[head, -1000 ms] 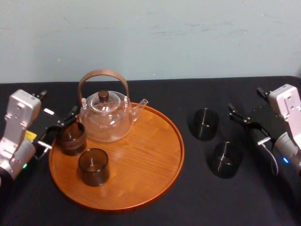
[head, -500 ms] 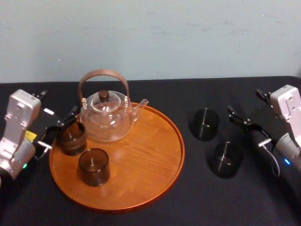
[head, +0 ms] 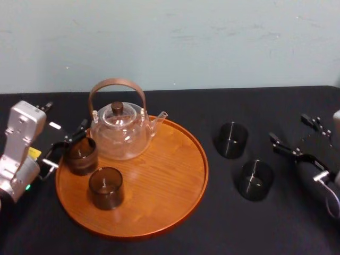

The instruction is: Pick up the glass from the table and place it on the tray.

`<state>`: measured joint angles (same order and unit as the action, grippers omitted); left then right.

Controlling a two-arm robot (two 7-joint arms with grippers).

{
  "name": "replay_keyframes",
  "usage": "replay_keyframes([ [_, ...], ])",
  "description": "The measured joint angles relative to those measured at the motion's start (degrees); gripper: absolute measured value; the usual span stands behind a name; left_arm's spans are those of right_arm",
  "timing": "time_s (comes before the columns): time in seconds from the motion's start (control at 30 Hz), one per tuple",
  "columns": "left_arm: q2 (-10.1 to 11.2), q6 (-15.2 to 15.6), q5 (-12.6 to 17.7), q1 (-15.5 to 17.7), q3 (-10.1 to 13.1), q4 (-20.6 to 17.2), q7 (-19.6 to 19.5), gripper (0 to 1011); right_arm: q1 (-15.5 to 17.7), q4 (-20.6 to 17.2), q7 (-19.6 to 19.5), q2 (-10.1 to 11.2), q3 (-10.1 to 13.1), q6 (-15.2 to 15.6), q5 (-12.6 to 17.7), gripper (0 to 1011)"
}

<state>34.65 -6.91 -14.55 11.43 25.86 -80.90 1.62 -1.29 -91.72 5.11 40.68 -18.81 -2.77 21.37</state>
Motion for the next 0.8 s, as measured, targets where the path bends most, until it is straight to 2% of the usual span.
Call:
replay_keyframes([
  [0.13, 0.0, 0.0, 0.0, 0.0, 0.0, 0.0, 0.0, 1001, 3.9, -3.1, 1.4, 2.1, 2.3, 0.1, 1.8, 1002],
  [0.27, 0.0, 0.0, 0.0, 0.0, 0.0, 0.0, 0.0, 1001, 6.4, -4.6, 3.1, 3.8, 3.6, 0.1, 2.8, 1002],
  [0.43, 0.0, 0.0, 0.0, 0.0, 0.0, 0.0, 0.0, 1001, 10.1, -6.2, 7.1, 6.9, 5.4, -0.1, 3.9, 1002],
  [0.53, 0.0, 0.0, 0.0, 0.0, 0.0, 0.0, 0.0, 1002, 11.2, -6.4, 9.3, 8.2, 5.8, 0.1, 4.4, 1002],
  [0.8, 0.0, 0.0, 0.0, 0.0, 0.0, 0.0, 0.0, 1001, 11.5, -5.9, 14.3, 9.6, 5.5, 1.6, 4.4, 1002],
])
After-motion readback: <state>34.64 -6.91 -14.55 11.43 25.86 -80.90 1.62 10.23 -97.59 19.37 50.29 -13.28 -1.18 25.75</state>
